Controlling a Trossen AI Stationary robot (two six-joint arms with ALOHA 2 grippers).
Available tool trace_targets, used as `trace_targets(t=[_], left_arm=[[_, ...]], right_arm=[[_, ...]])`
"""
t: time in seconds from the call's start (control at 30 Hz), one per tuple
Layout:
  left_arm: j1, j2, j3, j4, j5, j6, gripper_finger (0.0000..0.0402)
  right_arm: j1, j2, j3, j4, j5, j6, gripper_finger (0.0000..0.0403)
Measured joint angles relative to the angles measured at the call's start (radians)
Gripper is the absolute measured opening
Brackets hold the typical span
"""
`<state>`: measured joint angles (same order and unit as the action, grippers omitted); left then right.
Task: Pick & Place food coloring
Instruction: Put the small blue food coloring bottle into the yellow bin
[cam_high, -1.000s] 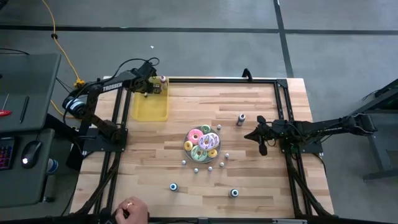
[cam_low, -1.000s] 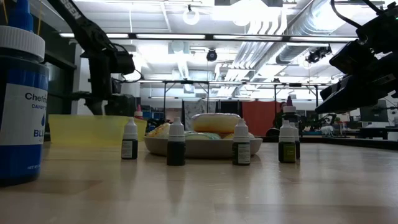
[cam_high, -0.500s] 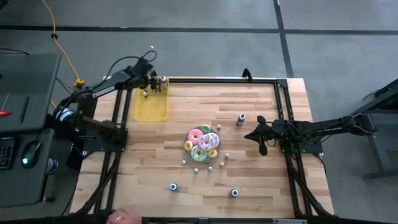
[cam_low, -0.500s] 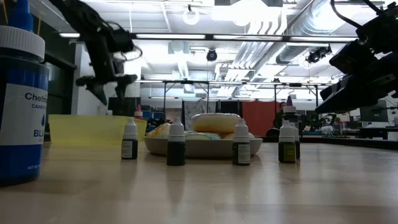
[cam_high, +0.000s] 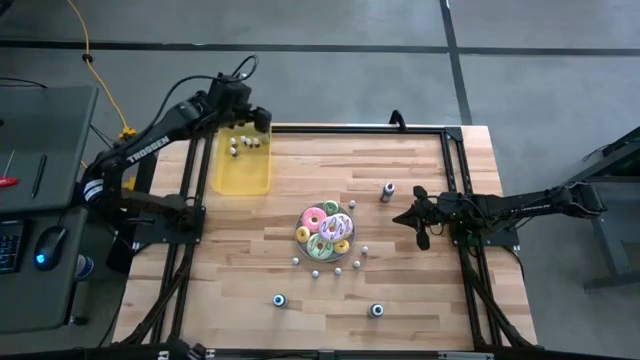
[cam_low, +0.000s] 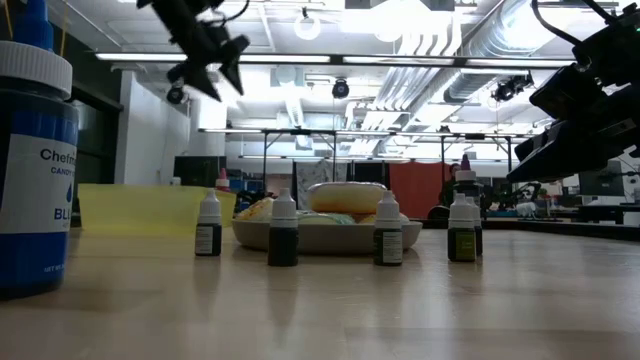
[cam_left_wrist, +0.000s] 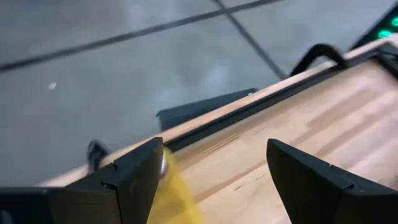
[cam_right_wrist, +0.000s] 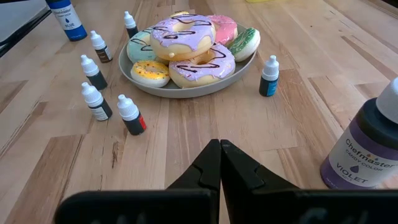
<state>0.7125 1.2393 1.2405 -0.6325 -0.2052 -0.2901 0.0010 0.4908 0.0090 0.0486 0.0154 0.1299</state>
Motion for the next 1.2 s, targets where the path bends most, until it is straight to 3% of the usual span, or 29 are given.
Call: trace_targets(t=[0.37,0.8,1.07,1.2], left_arm=[[-0.145,0.132,0.177,-0.013,0.031,0.061,0.0282],[-0.379,0.302,0.204,-0.009,0.055,0.061,0.0282],[-0.448,0.494,0.385,-0.179,0.126,0.106,0.0282],[-0.477,0.578,0.477,-0.217,0.21,0.145,0.0282]], right_arm=[[0.0,0.0,0.0,0.0,0.0,0.0,0.0],[0.0,0.0,0.0,0.0,0.0,0.0,0.0],[0.0,0.0,0.0,0.0,0.0,0.0,0.0],[0.0,0.0,0.0,0.0,0.0,0.0,0.0]])
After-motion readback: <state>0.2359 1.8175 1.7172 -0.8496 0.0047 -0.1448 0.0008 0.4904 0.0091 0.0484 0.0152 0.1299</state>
